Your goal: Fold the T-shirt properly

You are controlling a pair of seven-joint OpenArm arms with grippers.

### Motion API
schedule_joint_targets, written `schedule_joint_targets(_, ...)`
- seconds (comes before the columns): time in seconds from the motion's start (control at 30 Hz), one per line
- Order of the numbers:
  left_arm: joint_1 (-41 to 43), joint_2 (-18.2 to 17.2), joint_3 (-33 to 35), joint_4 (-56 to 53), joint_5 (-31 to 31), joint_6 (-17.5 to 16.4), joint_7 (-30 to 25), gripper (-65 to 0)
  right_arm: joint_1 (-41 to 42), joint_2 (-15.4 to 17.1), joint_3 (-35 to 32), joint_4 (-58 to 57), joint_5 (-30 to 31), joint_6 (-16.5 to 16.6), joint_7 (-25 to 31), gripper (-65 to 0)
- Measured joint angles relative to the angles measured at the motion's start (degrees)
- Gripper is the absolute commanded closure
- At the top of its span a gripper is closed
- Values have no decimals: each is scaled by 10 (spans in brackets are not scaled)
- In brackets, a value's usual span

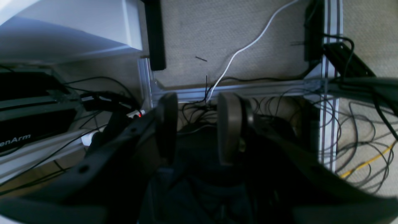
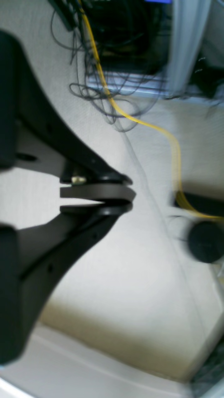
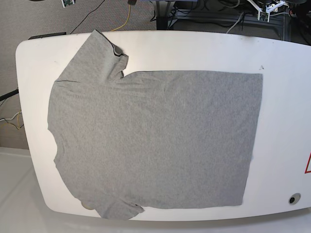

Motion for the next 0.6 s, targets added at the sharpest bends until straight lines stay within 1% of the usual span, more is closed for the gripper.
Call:
schedule_joint_targets(0.2, 5, -1, 10, 40, 9, -4, -1, -204, -23, -21, 33, 71, -17, 1, -10, -27)
schedule_joint_targets(0.3, 2, -1, 9, 45, 38, -2, -10, -205, -34, -37, 36, 97, -51, 0, -5, -26)
schedule_joint_targets(0.37, 0, -1, 9, 46, 45, 1, -7, -206, -40, -48, 37, 107, -56, 1, 4, -25)
schedule_joint_targets(0.47, 1, 0, 10, 54, 59, 1, -5, -207, -44, -60, 37, 113, -70, 7, -2, -27)
schedule_joint_targets(0.53, 0, 0, 10, 61, 64, 1, -2, -208, -45, -66, 42, 121, -74, 8, -6, -28)
schedule_joint_targets(0.6, 1, -2, 10, 81, 63, 0, 24, -209, -44, -71, 66, 148, -78, 11, -26, -29)
